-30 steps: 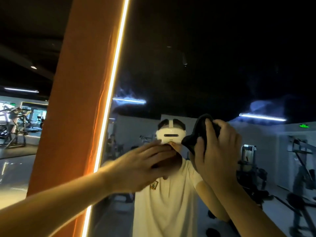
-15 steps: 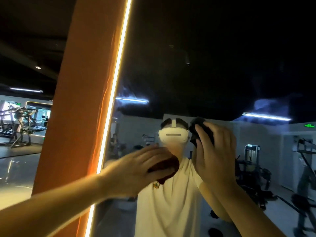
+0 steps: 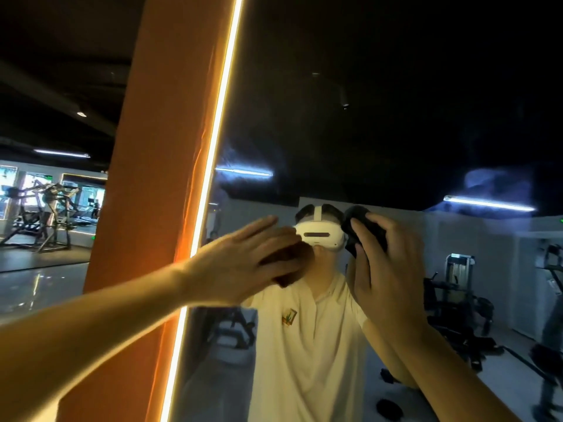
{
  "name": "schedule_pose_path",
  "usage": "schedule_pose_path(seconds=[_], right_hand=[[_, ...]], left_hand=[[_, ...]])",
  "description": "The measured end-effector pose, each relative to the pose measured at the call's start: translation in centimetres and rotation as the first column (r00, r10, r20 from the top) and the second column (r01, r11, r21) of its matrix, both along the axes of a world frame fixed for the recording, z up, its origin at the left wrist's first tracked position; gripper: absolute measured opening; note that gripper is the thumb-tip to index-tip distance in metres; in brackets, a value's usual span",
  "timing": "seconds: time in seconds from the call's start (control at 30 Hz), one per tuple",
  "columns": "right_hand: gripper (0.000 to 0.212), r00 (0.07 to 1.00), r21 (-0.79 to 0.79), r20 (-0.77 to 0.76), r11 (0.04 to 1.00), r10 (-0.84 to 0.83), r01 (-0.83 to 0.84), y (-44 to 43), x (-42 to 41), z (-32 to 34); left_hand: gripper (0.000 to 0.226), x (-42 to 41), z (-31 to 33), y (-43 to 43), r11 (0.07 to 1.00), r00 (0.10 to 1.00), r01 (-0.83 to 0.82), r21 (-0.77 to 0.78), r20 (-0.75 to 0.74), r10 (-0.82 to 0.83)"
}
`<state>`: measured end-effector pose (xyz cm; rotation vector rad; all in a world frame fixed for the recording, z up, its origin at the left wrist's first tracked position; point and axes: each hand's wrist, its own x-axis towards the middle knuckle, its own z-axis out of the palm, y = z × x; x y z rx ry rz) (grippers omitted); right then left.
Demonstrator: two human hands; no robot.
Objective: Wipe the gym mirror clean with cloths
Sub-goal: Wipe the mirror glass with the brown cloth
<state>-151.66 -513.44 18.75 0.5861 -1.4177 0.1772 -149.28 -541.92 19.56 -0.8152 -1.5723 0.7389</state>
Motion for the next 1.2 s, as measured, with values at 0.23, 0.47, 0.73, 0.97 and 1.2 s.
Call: schedule_pose_path(seconds=[0.23,0.47,0.73,0.97,1.2], right_hand=[[0.036,0.999,-0.015,-0.023,0.999,0.050,-0.050,-0.1,-0.2,-0.2],[0.039,0.996,-0.023,0.002,0.996,0.086,-0.086,0.5,0.3,-0.7],[0.040,0.999,-0.005,0.006,0.999,0.049,-0.049,0.9,-0.1,-1.0],[0.034,0.995,-0.069,-0.004,0.993,0.098,-0.098,-0.7,0.3,-1.3],[0.033,0.993,-0.054,-0.019,0.992,0.115,-0.116,-1.7,0.5,-1.1]], left_hand=[[0.047,-0.5,11.5,1.5,0.684,0.970,0.177,0.708,-0.244,0.002],[0.058,-0.6,-1.4,5.6,0.980,0.982,0.163,0.111,0.074,-0.172],[0.050,-0.6,9.7,2.0,0.744,0.971,0.239,0.624,-0.173,-0.167],[0.073,-0.2,-5.7,4.8,0.954,0.969,0.167,0.250,0.138,-0.206],[0.051,0.2,4.8,-0.5,0.867,0.996,0.091,0.490,-0.065,-0.068]])
